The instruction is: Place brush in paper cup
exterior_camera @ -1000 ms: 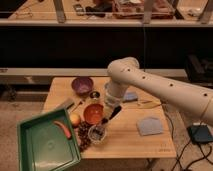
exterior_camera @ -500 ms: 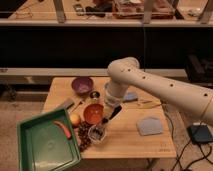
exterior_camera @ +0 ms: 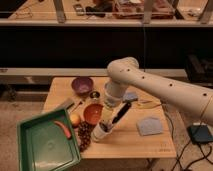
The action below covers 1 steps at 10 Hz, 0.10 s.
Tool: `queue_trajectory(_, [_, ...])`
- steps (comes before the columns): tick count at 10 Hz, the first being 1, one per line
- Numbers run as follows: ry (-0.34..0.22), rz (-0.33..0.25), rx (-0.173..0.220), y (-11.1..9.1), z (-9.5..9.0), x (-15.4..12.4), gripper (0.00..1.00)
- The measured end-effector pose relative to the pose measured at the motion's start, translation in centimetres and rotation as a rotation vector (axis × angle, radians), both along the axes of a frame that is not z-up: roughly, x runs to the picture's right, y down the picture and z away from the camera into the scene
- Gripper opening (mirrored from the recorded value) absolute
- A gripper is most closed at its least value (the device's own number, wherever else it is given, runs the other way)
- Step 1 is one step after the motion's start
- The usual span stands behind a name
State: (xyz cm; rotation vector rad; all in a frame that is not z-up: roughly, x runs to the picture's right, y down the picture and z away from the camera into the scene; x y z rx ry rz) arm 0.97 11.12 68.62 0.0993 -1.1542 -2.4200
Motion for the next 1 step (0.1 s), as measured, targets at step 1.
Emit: queue_trajectory(1, [0.0,0.0,0.0,-0.01,-0.01,0.01,0.8])
